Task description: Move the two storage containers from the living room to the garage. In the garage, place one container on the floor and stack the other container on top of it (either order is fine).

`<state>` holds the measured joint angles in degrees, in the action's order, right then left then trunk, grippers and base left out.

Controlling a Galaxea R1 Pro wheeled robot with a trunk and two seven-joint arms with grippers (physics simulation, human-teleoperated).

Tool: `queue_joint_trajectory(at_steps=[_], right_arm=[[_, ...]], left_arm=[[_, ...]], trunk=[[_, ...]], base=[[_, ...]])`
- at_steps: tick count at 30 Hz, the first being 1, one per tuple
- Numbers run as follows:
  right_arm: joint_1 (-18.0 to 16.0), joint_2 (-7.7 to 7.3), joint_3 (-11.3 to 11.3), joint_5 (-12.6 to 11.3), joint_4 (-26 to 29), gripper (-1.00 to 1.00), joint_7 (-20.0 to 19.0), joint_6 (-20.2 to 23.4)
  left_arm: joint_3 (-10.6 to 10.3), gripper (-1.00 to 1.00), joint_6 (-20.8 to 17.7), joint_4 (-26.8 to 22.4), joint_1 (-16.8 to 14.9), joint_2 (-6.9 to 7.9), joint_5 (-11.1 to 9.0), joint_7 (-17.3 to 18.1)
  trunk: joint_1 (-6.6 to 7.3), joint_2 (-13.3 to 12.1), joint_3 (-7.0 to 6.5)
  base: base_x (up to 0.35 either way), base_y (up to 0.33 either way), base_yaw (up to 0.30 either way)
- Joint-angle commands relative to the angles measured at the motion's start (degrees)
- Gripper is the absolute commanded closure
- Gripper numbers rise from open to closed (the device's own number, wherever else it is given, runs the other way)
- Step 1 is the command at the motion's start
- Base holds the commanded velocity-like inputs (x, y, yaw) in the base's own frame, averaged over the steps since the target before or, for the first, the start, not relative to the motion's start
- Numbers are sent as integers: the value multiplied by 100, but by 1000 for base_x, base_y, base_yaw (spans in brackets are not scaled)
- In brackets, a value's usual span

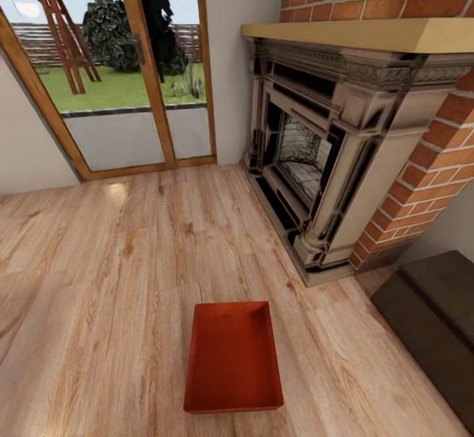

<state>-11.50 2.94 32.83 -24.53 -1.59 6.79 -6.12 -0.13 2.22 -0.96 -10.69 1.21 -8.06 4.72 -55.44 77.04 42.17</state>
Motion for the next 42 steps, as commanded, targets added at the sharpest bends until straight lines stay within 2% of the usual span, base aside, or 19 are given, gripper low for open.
queue_joint_trajectory(at_steps=[1,23,31,42], right_arm=[[-5,5,48,-52,-17,-100,6,-30],[-3,13,48,-53,-17,-100,9,-30],[-7,7,48,-52,-17,-100,6,-30],[-5,5,48,-52,-17,-100,6,-30]], left_arm=[[-5,-100,15,8,-3,2,-55,29],[-1,-100,15,8,-2,2,-55,29],[-2,-100,15,8,-3,2,-55,29],[-4,-100,15,8,0,2,-55,29]], trunk=[[0,2,4],[0,2,4],[0,2,23],[0,2,53]], base=[[0,0,0],[0,0,1],[0,0,136],[0,0,15]])
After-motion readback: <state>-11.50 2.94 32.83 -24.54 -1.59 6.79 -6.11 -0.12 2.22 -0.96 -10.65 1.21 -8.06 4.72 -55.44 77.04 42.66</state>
